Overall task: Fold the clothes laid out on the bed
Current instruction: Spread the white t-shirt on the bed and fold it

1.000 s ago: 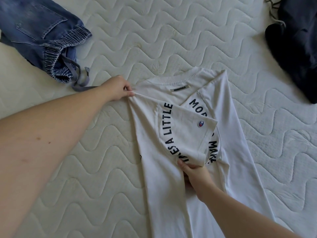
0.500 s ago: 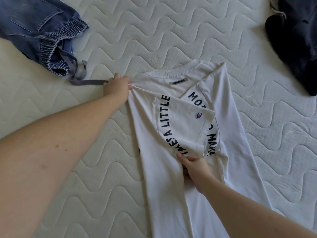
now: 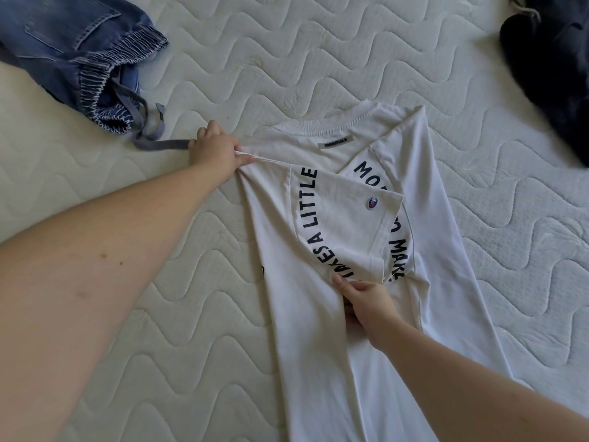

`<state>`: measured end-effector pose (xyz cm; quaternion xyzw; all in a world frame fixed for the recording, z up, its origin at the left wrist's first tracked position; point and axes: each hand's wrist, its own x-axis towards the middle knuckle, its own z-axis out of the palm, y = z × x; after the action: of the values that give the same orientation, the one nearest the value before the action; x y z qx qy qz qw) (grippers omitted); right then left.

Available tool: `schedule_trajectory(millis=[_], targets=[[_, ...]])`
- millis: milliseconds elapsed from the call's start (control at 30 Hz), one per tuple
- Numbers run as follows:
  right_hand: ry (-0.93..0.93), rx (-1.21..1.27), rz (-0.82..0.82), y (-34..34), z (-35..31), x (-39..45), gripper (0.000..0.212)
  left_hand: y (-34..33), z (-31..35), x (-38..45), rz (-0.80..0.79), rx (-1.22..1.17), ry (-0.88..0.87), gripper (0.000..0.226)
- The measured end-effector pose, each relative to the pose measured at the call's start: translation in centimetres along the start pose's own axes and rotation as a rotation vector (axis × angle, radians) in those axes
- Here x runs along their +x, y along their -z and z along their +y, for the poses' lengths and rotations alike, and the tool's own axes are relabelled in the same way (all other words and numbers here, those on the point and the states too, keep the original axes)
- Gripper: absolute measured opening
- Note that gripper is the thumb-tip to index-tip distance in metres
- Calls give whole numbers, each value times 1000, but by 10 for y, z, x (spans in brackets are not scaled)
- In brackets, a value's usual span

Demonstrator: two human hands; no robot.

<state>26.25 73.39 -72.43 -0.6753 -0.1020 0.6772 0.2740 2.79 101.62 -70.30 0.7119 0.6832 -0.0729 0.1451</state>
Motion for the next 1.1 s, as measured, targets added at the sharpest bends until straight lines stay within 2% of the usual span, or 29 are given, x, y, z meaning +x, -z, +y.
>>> schedule_trajectory(millis=[100, 233, 300, 367, 433, 533, 667, 800, 867, 967, 1033, 1100], targets=[[-1, -6, 2, -1, 1, 1, 17, -5, 0, -7, 49, -36, -7, 36], [8, -20, 8, 0, 2, 3, 18, -9, 0, -19, 259, -263, -25, 30], [11, -31, 9, 1, 3, 4, 19, -12, 2, -33, 316, -399, 27, 29], [20, -40, 7, 1, 4, 3, 19, -21, 4, -52, 282, -456, 147, 33], [36, -39, 16, 2, 3, 4, 20, -33, 10, -70, 149, -427, 223, 43], [49, -48, 21, 1, 3, 3, 23, -47, 21, -94, 31, -389, 198, 47], [65, -49, 21, 1, 5, 2, 30, -53, 28, -107, 10, -303, 199, 32], [82, -80, -6, 4, 6, 2, 35, -50, 19, -117, -6, -291, 315, 34], [82, -49, -30, 4, 6, 1, 34, -50, 17, -128, 45, -200, 355, 31], [87, -20, -35, 3, 7, 1, 33, -55, 22, -148, 209, -161, 256, 27], [88, -5, -28, 3, 7, 1, 32, -65, 32, -162, 312, -116, 52, 35], [85, 0, -29, 2, 7, 1, 31, -78, 43, -177, 289, -52, -157, 50]])
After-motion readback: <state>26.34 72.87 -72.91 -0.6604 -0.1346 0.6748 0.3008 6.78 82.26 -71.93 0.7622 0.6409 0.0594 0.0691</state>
